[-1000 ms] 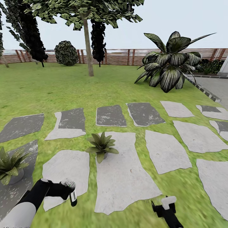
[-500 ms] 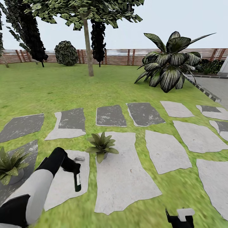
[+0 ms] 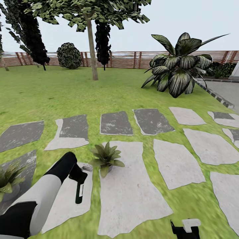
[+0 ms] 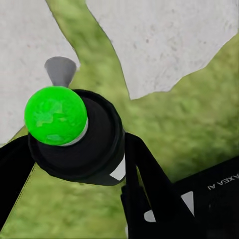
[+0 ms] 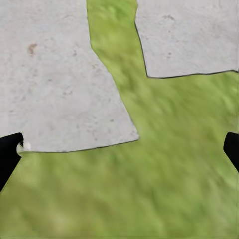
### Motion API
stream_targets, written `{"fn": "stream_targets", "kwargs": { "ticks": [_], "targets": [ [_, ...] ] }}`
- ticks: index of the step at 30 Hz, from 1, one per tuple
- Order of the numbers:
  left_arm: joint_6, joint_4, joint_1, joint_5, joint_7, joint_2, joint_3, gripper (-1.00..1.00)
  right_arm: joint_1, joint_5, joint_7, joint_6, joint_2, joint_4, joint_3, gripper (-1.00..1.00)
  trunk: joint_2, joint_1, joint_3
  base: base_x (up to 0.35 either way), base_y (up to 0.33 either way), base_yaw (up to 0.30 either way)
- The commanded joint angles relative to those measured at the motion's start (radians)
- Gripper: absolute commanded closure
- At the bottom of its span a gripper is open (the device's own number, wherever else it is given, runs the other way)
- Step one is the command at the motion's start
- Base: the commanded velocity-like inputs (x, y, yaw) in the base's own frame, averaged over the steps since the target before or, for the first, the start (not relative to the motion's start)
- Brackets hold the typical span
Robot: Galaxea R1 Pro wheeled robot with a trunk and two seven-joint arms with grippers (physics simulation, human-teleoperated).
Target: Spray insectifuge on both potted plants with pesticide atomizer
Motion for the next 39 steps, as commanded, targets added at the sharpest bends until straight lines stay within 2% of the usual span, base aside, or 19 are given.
{"fn": "stream_targets", "kwargs": {
  "ticks": [1, 8, 9, 12, 14, 22, 26, 32, 39],
  "targets": [
    [0.005, -0.001, 0.0, -0.011, -0.01, -0.001, 0.005, 1.0, 0.0, -0.009, -0.002, -0.003, 0.0, 0.0, 0.009, -1.0, 0.0, 0.0, -0.001, 0.335, 0.0, 0.0],
    [0.006, 0.0, 0.001, -0.011, -0.01, -0.016, 0.006, 1.0, 0.0, -0.01, -0.003, -0.003, 0.001, -0.001, 0.009, -1.0, 0.0, 0.0, -0.002, 0.335, 0.014, 0.001],
    [0.006, 0.0, 0.001, -0.016, -0.01, -0.023, 0.006, 1.0, 0.0, -0.009, -0.003, -0.003, 0.001, -0.001, 0.009, -1.0, 0.0, 0.0, -0.003, 0.335, 0.096, 0.058],
    [0.007, 0.0, 0.004, -0.062, -0.01, -0.037, 0.006, 1.0, 0.0, -0.01, -0.003, -0.003, 0.001, -0.001, 0.009, -1.0, 0.0, 0.0, -0.007, 0.335, 0.112, 0.123],
    [0.007, 0.0, 0.005, -0.074, -0.01, -0.045, 0.006, 1.0, 0.0, -0.01, -0.003, -0.003, 0.001, -0.001, 0.009, -1.0, 0.0, 0.0, -0.01, 0.326, 0.155, 0.062],
    [0.007, 0.002, 0.006, -0.079, -0.01, -0.049, 0.007, 1.0, 0.0, -0.009, -0.003, -0.003, 0.001, 0.0, 0.009, -1.0, 0.0, 0.0, -0.022, 0.278, 0.215, 0.007],
    [0.007, 0.005, 0.01, -0.08, -0.01, -0.051, 0.007, 1.0, 0.0, -0.009, -0.003, -0.003, 0.001, 0.0, 0.009, -1.0, 0.0, 0.0, -0.025, 0.071, 0.039, 0.0],
    [0.006, 0.092, 0.013, -0.08, -0.01, -0.05, 0.003, 1.0, 0.0, -0.009, -0.002, -0.003, 0.001, 0.001, 0.009, -1.0, 0.0, 0.0, -0.025, 0.023, 0.002, 0.0],
    [0.006, 0.097, 0.014, -0.08, -0.01, -0.049, 0.001, 1.0, 0.0, -0.009, -0.002, -0.003, 0.001, 0.0, 0.009, -1.0, 0.0, 0.0, -0.028, 0.259, 0.097, 0.0]
  ]
}}
